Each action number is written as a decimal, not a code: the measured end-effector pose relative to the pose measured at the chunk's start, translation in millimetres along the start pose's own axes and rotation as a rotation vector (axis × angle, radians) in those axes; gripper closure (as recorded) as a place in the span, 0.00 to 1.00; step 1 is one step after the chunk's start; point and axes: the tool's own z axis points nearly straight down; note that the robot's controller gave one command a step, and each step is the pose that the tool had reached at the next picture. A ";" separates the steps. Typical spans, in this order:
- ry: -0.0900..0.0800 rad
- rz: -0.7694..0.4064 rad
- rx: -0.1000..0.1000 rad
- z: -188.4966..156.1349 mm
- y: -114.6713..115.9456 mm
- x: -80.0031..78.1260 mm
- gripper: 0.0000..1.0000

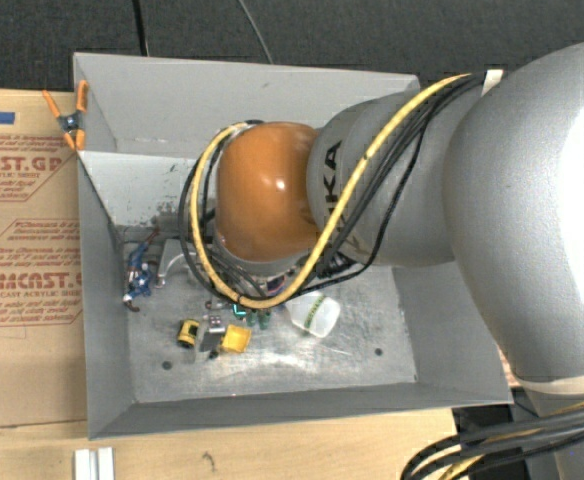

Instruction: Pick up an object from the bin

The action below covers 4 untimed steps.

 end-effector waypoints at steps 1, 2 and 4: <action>-0.007 0.001 -0.001 -3.9 -0.8 -2.2 0.00; -0.011 0.003 -0.003 60.1 -31.2 12.3 0.00; -0.007 0.052 -0.002 51.3 -39.8 7.1 0.00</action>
Offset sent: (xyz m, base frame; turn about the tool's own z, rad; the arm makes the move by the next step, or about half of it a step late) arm -0.0184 -0.0436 -0.0828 0.0060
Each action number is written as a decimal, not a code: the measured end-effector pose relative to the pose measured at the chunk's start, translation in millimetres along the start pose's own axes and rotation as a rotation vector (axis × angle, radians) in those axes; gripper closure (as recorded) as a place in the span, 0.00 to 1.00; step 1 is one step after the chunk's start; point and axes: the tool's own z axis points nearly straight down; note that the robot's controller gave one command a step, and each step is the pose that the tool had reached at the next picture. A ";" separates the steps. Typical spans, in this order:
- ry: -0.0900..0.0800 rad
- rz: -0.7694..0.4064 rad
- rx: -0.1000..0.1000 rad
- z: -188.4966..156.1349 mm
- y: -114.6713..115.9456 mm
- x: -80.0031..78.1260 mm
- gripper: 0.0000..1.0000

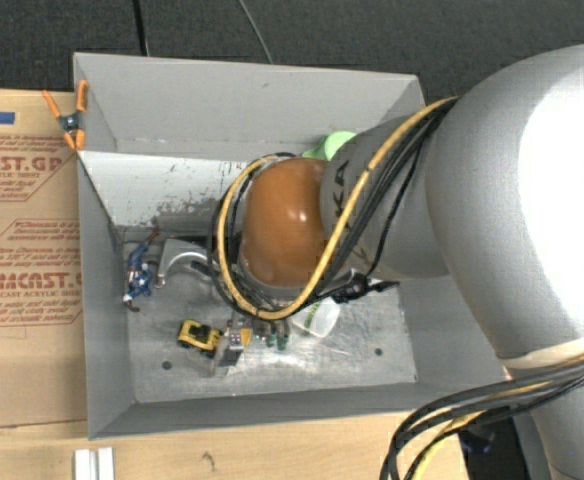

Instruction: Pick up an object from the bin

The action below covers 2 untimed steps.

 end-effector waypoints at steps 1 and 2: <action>-0.001 -0.051 0.001 28.3 0.6 2.9 0.00; -0.006 0.093 0.003 25.9 11.0 11.4 1.00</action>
Offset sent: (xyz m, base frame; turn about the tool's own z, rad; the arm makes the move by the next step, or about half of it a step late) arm -0.0147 0.0133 -0.0316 0.0925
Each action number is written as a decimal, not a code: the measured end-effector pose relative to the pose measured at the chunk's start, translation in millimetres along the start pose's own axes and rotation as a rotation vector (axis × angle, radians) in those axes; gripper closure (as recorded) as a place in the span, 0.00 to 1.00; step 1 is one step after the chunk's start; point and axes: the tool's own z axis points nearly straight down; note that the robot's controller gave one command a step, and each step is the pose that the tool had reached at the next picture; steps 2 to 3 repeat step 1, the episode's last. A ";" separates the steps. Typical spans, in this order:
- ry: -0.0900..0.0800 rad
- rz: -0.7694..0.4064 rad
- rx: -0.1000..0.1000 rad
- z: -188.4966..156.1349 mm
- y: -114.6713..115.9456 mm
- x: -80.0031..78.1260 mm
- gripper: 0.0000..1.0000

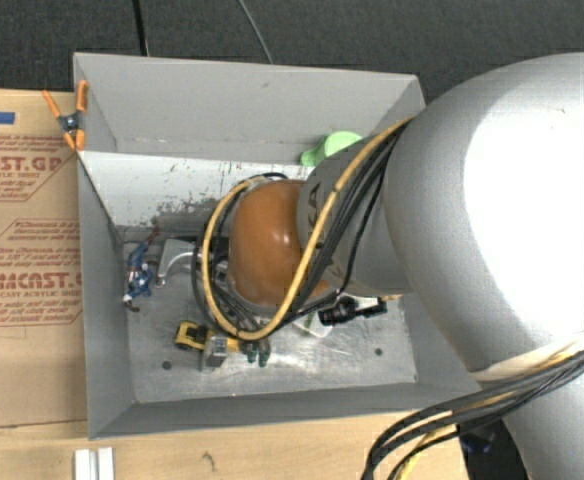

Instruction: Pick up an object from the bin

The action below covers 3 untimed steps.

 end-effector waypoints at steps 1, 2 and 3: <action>0.000 0.000 0.000 0.0 0.0 0.0 1.00; 0.000 0.000 0.000 0.0 0.0 0.0 1.00; 0.000 0.000 0.000 0.0 0.0 0.0 1.00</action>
Offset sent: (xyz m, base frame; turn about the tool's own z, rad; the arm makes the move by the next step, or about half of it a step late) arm 0.0002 0.0000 0.1048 0.0000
